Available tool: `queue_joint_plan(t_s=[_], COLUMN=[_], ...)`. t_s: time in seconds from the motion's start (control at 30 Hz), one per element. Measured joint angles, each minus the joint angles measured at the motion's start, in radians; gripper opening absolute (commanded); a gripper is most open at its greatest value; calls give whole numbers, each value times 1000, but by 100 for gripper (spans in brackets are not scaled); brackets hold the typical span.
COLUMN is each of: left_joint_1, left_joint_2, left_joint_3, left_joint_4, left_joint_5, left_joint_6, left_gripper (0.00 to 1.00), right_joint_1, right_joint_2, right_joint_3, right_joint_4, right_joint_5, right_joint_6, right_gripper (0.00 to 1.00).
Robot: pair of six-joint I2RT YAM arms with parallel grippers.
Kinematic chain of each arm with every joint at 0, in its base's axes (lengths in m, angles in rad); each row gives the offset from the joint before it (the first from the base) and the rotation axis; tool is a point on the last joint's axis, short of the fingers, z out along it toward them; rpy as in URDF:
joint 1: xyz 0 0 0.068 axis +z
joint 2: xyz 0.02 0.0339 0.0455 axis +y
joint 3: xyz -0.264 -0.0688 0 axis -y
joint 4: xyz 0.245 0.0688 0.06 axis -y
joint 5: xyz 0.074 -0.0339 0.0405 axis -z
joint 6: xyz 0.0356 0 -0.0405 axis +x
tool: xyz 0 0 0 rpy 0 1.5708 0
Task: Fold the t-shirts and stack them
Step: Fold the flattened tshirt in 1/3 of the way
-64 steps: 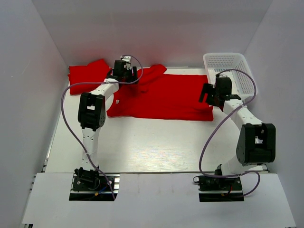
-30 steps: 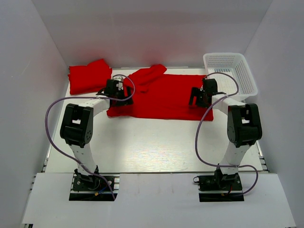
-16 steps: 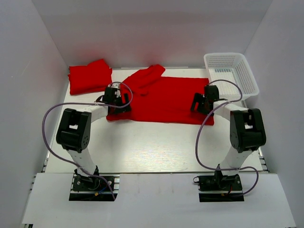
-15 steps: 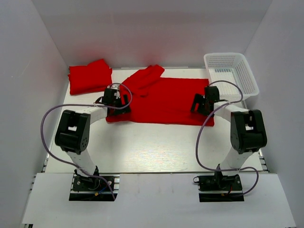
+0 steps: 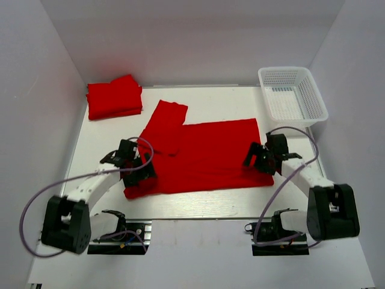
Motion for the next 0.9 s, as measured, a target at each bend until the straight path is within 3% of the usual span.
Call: queue_joint_plan(t_s=[0.17, 0.33, 0.67, 0.9], left_joint_1=[-3, -3, -3, -3], left_joint_2=[-142, -119, 273, 409], left_joint_3=[55, 139, 223, 314], left_joint_4=[-84, 28, 222, 284], left_joint_5=[14, 50, 143, 134], left_joint_6=[-4, 16, 63, 92], left_gripper=[100, 100, 100, 100], right_joint_1=[7, 8, 8, 5], right_joint_2=[-103, -121, -76, -47], right_joint_3=[-16, 34, 62, 95], right_joint_4=[-17, 26, 79, 77], right_joint_5=[-72, -96, -101, -90], right_joint_6=[-49, -86, -99, -100], right_gripper=[90, 90, 90, 90])
